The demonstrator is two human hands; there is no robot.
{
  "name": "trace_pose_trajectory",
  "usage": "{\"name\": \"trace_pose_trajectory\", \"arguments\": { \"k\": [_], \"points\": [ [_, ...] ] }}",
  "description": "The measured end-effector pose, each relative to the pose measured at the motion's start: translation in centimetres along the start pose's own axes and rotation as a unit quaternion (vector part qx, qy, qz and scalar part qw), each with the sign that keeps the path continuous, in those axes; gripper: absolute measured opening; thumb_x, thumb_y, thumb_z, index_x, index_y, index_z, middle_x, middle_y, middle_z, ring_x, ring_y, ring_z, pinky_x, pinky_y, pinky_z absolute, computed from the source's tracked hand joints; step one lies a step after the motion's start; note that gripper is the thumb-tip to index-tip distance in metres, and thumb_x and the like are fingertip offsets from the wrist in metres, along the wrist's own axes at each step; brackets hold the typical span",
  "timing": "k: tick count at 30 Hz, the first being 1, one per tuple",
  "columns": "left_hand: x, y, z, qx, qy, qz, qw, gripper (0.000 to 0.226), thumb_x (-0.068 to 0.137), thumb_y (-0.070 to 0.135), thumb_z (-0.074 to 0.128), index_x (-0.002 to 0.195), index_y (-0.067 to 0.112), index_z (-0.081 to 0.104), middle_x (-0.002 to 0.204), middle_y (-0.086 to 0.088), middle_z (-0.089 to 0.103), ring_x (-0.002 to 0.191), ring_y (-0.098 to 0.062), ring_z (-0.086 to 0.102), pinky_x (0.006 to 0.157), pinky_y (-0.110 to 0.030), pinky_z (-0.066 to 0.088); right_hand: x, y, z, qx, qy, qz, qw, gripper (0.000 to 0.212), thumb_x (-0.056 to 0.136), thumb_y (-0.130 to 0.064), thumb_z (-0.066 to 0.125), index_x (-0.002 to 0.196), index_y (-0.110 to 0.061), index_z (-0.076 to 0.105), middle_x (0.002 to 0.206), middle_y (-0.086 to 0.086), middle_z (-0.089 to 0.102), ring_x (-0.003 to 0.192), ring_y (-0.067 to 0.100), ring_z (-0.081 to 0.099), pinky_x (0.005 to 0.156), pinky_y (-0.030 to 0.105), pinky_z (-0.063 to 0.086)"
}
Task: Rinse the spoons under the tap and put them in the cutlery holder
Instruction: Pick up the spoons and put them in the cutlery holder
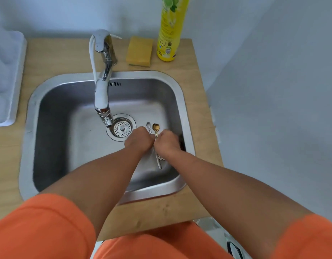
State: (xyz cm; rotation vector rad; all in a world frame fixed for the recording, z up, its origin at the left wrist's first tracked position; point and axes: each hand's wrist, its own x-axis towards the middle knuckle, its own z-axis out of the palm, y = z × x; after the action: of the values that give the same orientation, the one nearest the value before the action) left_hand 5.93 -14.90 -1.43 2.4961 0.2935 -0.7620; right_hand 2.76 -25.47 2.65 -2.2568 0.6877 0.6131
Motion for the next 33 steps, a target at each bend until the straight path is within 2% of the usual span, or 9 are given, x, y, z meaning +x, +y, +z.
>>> {"name": "trace_pose_trajectory", "arguments": {
  "k": [4,8,12,15,17,19,24,28,33],
  "points": [
    [0.2,-0.3,0.7,0.012,0.004,-0.021,1.000,0.028,0.091,0.038,0.067,0.088,0.010,0.070,0.091,-0.011,0.072,0.085,-0.032,0.070,0.069,-0.036,0.051,0.7,-0.2,0.6,-0.004,-0.013,0.005,1.000,0.028,0.097,-0.021,0.065,0.122,-0.007,0.066,0.125,0.015,0.069,0.113,0.033,0.068,0.085,0.031,0.054],
    [-0.1,-0.3,1.2,0.000,0.025,-0.041,0.999,0.020,0.084,0.020,0.065,0.068,0.014,0.056,0.077,-0.008,0.064,0.071,-0.029,0.063,0.063,-0.033,0.048,1.5,-0.5,0.8,-0.043,-0.016,0.005,0.999,0.025,0.096,-0.019,0.068,0.118,-0.007,0.068,0.119,0.014,0.071,0.106,0.031,0.070,0.072,0.028,0.049],
    [-0.3,-1.2,1.3,0.031,0.007,-0.039,0.999,0.017,0.079,0.012,0.062,0.069,0.017,0.049,0.070,-0.002,0.054,0.064,-0.022,0.055,0.060,-0.031,0.044,2.1,-1.0,1.4,-0.078,-0.018,0.006,0.997,0.020,0.095,-0.013,0.066,0.113,-0.006,0.069,0.115,0.014,0.071,0.101,0.030,0.070,0.068,0.029,0.048],
    [-0.5,-1.8,1.4,0.070,-0.006,-0.019,0.997,0.020,0.084,0.017,0.060,0.070,0.019,0.046,0.070,0.001,0.049,0.061,-0.018,0.050,0.058,-0.031,0.041,2.4,-1.2,1.8,-0.091,-0.019,0.006,0.996,0.013,0.094,-0.016,0.069,0.102,-0.007,0.067,0.111,0.013,0.071,0.098,0.030,0.071,0.066,0.030,0.050],
    [-0.8,-2.2,1.3,0.083,-0.011,-0.009,0.996,0.021,0.088,0.029,0.061,0.076,0.018,0.048,0.072,0.002,0.046,0.068,-0.022,0.053,0.065,-0.033,0.043,2.6,-1.1,2.0,-0.109,-0.022,0.007,0.994,0.011,0.091,-0.014,0.073,0.095,-0.010,0.063,0.110,0.013,0.071,0.098,0.030,0.071,0.066,0.030,0.049],
    [-0.9,-2.6,1.1,0.072,-0.016,-0.011,0.997,0.022,0.091,0.038,0.058,0.085,0.019,0.052,0.079,0.000,0.049,0.079,-0.025,0.054,0.070,-0.034,0.042,2.8,-0.9,2.1,-0.129,-0.022,0.007,0.991,0.014,0.090,-0.010,0.072,0.102,-0.007,0.067,0.113,0.014,0.071,0.101,0.032,0.071,0.068,0.029,0.049],
    [-1.5,-4.7,-0.7,-0.089,-0.037,-0.033,0.995,0.020,0.093,0.032,0.050,0.081,0.015,0.050,0.085,-0.009,0.061,0.074,-0.025,0.059,0.059,-0.031,0.044,3.3,-0.2,2.2,-0.173,-0.022,-0.019,0.984,0.011,0.091,-0.008,0.064,0.101,-0.008,0.064,0.109,0.014,0.069,0.098,0.033,0.071,0.069,0.031,0.051],
    [-2.6,-6.7,-2.9,-0.294,-0.006,-0.096,0.951,0.012,0.092,0.024,0.048,0.086,0.015,0.053,0.083,-0.012,0.067,0.061,-0.024,0.063,0.041,-0.024,0.046,2.8,0.0,2.6,-0.250,-0.020,-0.062,0.966,0.003,0.092,-0.013,0.060,0.091,-0.014,0.057,0.092,0.006,0.058,0.082,0.028,0.060,0.066,0.032,0.049],
    [-4.5,-9.1,-6.8,-0.339,0.075,-0.099,0.933,0.020,0.085,0.026,0.050,0.095,0.013,0.060,0.079,-0.007,0.071,0.056,-0.017,0.064,0.043,-0.028,0.053,1.8,-0.3,3.4,-0.314,-0.044,-0.108,0.942,0.014,0.092,-0.023,0.053,0.079,-0.019,0.050,0.094,0.004,0.064,0.084,0.028,0.063,0.065,0.032,0.044]
  ]
}}
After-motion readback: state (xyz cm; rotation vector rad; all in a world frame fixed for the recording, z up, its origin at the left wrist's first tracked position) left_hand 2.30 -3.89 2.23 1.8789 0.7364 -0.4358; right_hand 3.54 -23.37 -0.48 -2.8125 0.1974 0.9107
